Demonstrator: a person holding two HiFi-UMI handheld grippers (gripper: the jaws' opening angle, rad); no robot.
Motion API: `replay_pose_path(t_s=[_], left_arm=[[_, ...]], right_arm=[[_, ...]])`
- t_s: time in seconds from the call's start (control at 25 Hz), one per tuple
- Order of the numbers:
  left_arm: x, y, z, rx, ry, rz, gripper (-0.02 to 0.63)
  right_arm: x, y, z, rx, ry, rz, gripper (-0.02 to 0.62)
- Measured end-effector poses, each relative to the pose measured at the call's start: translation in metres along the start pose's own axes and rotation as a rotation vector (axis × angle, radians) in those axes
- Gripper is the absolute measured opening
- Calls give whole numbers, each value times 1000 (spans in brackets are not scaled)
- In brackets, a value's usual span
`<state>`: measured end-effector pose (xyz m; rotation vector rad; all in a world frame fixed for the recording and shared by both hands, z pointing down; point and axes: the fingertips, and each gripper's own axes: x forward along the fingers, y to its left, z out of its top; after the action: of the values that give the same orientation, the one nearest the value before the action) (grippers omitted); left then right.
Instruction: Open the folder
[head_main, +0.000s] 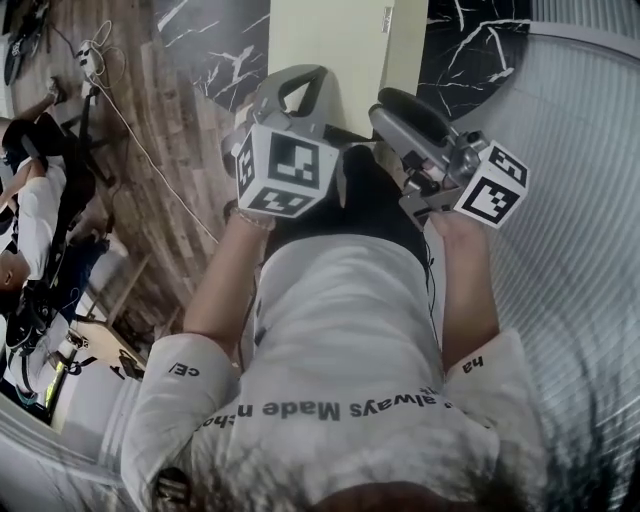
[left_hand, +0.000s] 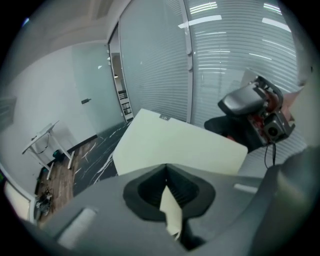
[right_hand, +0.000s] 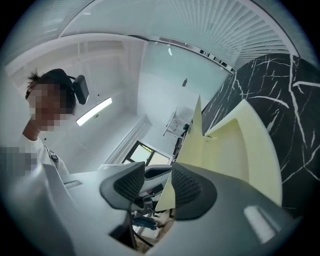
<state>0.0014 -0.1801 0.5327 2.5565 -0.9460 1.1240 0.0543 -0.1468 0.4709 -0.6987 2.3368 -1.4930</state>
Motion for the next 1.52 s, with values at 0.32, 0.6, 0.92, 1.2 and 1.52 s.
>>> replay_pose_path(t_s=[0.32, 0.6, 0.92, 1.2, 1.52], left_arm=[[-64, 23, 35, -54, -76, 21, 2], [-118, 56, 50, -46, -123, 97, 2], [-161, 93, 51, -16, -130, 121, 2], [-153, 109, 13, 59, 4, 127, 2], [-143, 154, -51, 40, 138, 192, 2]], right_arm=[[39, 39, -7, -77, 69, 108, 150], [92, 72, -25, -120, 133, 220, 152], [157, 91, -54, -128, 179, 280, 149], [205, 90, -85, -221, 258, 230, 138], [238, 78, -120, -319, 354, 156, 137]])
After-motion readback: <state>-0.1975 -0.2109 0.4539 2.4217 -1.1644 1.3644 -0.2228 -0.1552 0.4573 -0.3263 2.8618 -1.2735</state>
